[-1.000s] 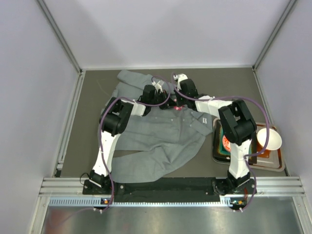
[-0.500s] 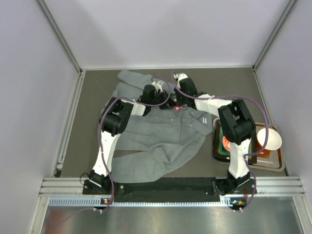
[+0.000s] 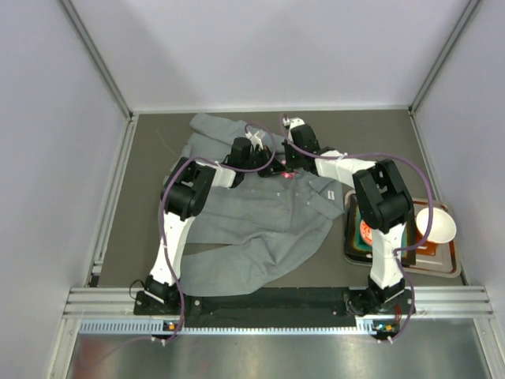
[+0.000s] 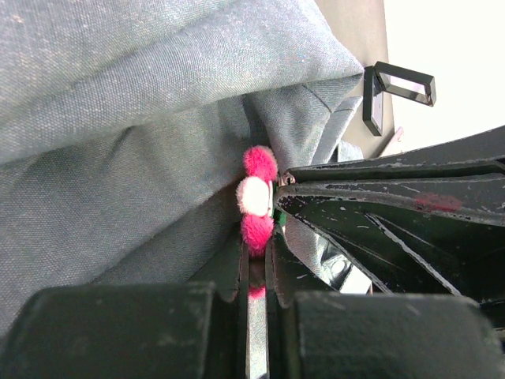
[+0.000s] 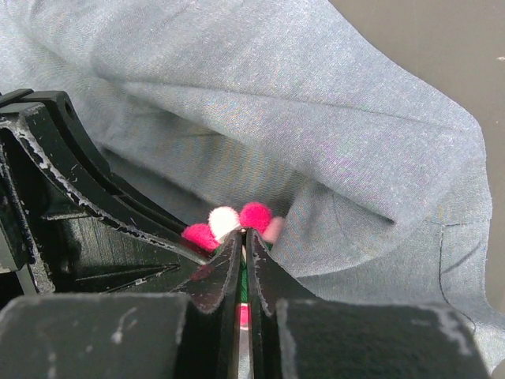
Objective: Remove the brooch from the garment
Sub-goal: Open the brooch with the flattened clothing.
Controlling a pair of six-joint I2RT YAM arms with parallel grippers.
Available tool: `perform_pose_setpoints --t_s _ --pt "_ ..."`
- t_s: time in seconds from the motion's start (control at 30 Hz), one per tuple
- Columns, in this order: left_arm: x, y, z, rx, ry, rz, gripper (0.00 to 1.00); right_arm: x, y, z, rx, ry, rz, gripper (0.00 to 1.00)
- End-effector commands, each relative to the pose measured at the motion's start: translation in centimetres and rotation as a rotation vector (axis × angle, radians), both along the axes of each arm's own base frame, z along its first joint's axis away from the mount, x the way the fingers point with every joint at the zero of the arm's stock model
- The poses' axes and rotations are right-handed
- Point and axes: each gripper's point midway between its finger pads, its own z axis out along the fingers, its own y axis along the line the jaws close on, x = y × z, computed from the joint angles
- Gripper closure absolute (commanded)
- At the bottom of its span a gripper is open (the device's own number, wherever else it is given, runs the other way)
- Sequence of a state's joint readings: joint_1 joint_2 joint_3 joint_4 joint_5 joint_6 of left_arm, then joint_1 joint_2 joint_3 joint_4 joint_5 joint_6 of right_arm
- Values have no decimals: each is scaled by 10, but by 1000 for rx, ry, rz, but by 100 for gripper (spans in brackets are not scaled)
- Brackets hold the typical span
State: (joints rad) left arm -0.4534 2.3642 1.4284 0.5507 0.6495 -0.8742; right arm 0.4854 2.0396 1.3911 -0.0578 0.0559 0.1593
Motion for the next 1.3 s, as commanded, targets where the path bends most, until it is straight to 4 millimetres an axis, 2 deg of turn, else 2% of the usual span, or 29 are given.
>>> perform_pose_setpoints --t_s 0.0,0.13,0.17,0.27,0.3,0.37,0.4,0.47,0.5,0.57,0.67,0.73,0.93,1.1,1.27 --pt "0 -3 17 -8 -63 -12 100 -4 2 -19 0 69 -6 95" --pt "1 -2 17 -7 -62 -13 100 -7 -3 -10 8 54 -12 83" --pt "0 -3 17 -7 -62 -16 100 -6 -3 -1 23 43 -14 79" --pt "0 -2 16 -8 -63 -18 100 -9 -3 4 68 44 -21 75" --pt "0 -2 15 -6 -65 -20 100 -7 -3 13 95 28 -37 74" --pt "-1 -2 11 2 -64 -23 100 -12 0 15 159 46 -16 72" --pt "0 -1 11 5 -66 -26 100 -8 -7 25 210 40 -45 71" --pt "0 -1 5 16 -53 -28 100 -11 -6 31 304 39 -24 70" --pt "0 0 3 19 -52 -28 100 -8 -16 39 356 37 -56 70" --pt "1 1 0 24 -49 -26 100 -13 -13 44 454 32 -13 69" --pt "2 3 -3 40 -50 -21 100 -13 -14 49 569 42 5 68" --pt "2 3 -3 42 -51 -22 100 -15 -16 39 644 97 6 68" --pt "1 2 -4 41 -48 -24 100 -10 -14 40 820 120 39 72" --pt "2 2 -2 36 -54 -27 100 -4 -12 26 829 160 27 89" --pt "1 2 -2 34 -53 -29 100 -2 -14 18 818 171 5 93"
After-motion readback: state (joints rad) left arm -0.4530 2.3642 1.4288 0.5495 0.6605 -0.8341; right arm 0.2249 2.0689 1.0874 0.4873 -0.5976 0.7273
